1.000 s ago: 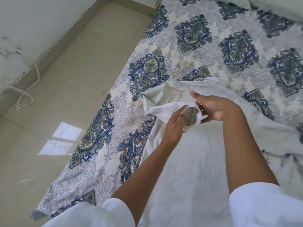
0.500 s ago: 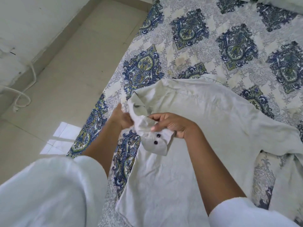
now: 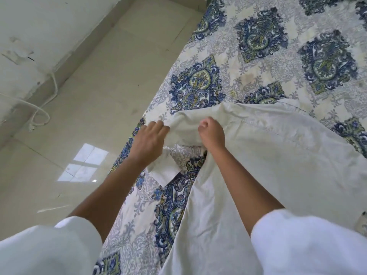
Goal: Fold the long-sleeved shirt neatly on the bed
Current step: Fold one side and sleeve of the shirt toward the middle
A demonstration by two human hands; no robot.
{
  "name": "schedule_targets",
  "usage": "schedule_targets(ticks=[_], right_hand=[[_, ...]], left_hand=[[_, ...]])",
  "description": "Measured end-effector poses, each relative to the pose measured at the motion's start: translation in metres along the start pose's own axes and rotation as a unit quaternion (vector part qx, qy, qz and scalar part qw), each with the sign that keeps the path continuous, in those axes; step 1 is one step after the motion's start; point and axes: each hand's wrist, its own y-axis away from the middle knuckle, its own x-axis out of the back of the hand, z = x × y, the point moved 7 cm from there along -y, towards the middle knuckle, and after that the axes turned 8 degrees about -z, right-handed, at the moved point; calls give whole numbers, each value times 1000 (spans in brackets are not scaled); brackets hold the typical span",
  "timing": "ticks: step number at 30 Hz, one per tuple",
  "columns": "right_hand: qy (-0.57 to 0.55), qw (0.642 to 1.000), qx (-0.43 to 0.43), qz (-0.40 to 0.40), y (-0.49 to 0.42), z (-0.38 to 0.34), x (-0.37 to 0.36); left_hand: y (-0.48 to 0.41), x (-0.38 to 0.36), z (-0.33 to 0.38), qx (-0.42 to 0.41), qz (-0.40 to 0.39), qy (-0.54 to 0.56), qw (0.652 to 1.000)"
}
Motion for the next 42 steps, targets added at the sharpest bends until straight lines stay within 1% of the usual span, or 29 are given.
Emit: schedule_targets(ticks=[1, 3, 4, 6, 7, 8, 9, 10, 11, 12, 13, 14, 15, 16, 17, 19, 20, 23, 26, 27, 28, 29, 30, 33, 35, 37, 39, 41, 42], right_hand=[[43, 998, 42, 0, -11, -11, -2], [127, 983, 117, -64, -28, -30, -17], [162, 972, 137, -105, -35, -36, -28], [229, 949, 134, -173, -46, -36, -46], [262, 939, 122, -186, -50, -33, -51], [288, 933, 111, -187, -55, -31, -55], [302, 930, 105, -182, -59, -29, -57], [306, 930, 100, -177, -62, -26, -59], [302, 932, 95, -175, -63, -23, -61], [292, 936, 90, -172, -63, -21, -61], [282, 940, 87, -172, -62, -20, -62], [273, 942, 87, -174, -60, -19, -63], [269, 942, 90, -178, -58, -20, -64], [268, 941, 95, -186, -55, -21, -66], [267, 939, 101, -192, -52, -23, -68], [246, 944, 109, -192, -48, -28, -71], [229, 949, 111, -186, -46, -32, -70], [163, 962, 117, -182, -38, -44, -66], [84, 956, 114, -256, -28, -58, -65], [86, 950, 113, -279, -26, -62, -64], [96, 947, 116, -285, -24, -66, -59], [94, 951, 117, -271, -25, -69, -52], [72, 958, 115, -253, -26, -71, -41], [-18, 966, 102, -239, -26, -68, -19], [-37, 968, 94, -230, -25, -61, -13], [-50, 973, 90, -207, -24, -53, -10], [-82, 975, 87, -189, -23, -47, -9], [-117, 976, 84, -164, -21, -44, -5], [-131, 977, 80, -147, -21, -43, -1]], left_hand=[[6, -14, 3, -28, -26, -18, 999], [18, -38, 12, -52, -109, -9, 993], [23, -47, 17, -54, -154, 28, 986], [29, -61, 19, -4, -241, 144, 960], [31, -67, 18, 34, -288, 196, 937], [31, -72, 13, 88, -310, 253, 912], [28, -73, 2, 160, -286, 313, 891], [25, -71, -14, 242, -223, 366, 871], [22, -72, -30, 295, -165, 382, 860], [17, -74, -41, 316, -149, 365, 863], [13, -83, -47, 317, -191, 334, 867], [11, -96, -49, 311, -260, 311, 860], [13, -108, -48, 313, -322, 301, 841], [14, -116, -47, 326, -356, 309, 819], [16, -121, -49, 351, -362, 337, 795], [15, -121, -49, 382, -332, 422, 752], [14, -119, -48, 382, -309, 448, 747], [7, -96, -55, 377, -202, 456, 780], [-7, -62, -44, 310, -112, 513, 793], [-11, -54, -42, 291, -94, 527, 793], [-13, -46, -40, 276, -87, 536, 793], [-14, -42, -40, 267, -98, 534, 796], [-12, -40, -41, 259, -128, 518, 805], [12, -46, -56, 236, -287, 386, 844], [32, -43, -74, 241, -355, 317, 846], [44, -30, -90, 260, -368, 299, 841], [48, -17, -98, 263, -373, 259, 852], [49, -10, -98, 225, -421, 136, 868], [52, -7, -96, 210, -448, 62, 867]])
